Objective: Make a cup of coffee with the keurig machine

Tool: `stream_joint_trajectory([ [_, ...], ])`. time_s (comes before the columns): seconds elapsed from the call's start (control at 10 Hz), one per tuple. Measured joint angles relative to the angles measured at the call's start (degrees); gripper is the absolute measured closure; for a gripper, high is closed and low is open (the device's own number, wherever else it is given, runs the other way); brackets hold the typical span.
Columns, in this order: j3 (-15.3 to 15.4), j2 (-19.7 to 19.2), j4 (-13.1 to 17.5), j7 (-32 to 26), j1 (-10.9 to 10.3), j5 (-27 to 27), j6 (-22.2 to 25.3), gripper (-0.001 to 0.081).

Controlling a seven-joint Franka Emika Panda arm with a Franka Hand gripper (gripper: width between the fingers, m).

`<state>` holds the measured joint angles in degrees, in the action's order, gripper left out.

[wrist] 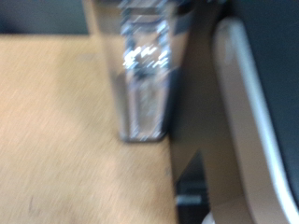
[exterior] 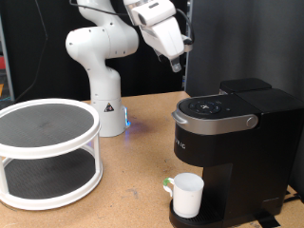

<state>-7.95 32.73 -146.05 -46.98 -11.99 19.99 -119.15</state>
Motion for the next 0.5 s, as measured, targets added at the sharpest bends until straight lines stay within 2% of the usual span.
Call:
stream_joint_trajectory([
  [0.2, 1.62, -1.79, 2.89, 0.0, -0.05, -3.8, 2.22, 0.0008],
  [0.5, 3.1, -6.38, 8.57, 2.46, -0.05, -4.38, 2.57, 0.0008],
])
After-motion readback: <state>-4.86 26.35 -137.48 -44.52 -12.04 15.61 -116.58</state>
